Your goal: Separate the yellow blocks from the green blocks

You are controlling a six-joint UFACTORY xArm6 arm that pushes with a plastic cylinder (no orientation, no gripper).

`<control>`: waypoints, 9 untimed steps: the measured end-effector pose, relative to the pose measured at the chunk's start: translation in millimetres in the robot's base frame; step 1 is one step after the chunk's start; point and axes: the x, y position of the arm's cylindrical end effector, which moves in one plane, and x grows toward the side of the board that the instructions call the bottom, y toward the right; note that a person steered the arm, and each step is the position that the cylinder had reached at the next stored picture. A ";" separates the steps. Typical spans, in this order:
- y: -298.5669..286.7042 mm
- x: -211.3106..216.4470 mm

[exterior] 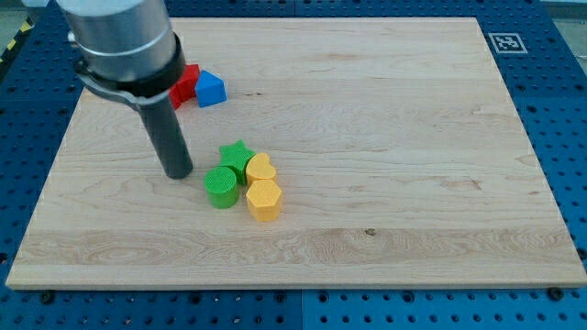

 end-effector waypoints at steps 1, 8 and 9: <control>18.9 33.2; 86.2 -25.8; 90.3 -52.3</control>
